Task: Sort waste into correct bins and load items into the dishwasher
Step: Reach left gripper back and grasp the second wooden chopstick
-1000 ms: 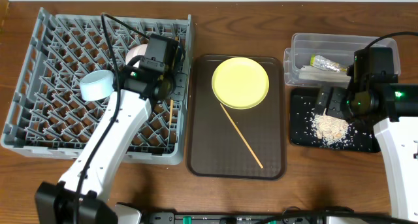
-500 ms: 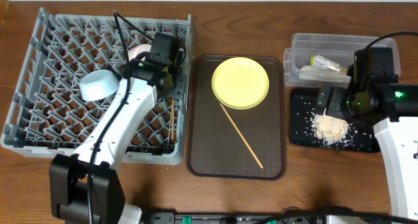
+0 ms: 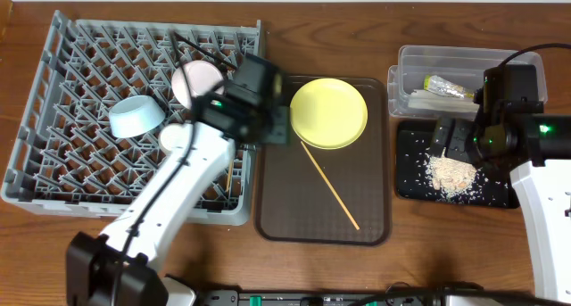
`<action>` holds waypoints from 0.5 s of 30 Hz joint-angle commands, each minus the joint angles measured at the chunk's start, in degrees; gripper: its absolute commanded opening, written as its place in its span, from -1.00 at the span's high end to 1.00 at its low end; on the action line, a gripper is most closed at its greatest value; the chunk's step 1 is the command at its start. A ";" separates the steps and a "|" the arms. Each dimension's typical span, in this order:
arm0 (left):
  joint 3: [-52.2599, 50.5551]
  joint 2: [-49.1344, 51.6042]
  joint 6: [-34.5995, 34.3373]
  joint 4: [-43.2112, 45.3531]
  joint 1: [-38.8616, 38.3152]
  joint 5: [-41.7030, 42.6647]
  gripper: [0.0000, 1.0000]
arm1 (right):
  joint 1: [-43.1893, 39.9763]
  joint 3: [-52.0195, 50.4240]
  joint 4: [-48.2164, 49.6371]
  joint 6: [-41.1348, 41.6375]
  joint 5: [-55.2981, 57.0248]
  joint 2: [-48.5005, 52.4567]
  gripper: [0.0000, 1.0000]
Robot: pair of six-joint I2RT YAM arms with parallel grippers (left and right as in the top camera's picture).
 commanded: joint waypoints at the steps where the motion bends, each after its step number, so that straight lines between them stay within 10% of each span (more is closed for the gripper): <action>1: 0.44 3.43 -15.52 0.50 -5.51 -1.29 -0.25 | -0.24 0.15 -0.02 -0.44 0.17 -0.24 -0.98; 15: 0.44 19.06 -25.92 4.04 -18.38 -8.57 -0.26 | -0.24 0.15 -0.09 -0.46 0.20 -0.24 -0.99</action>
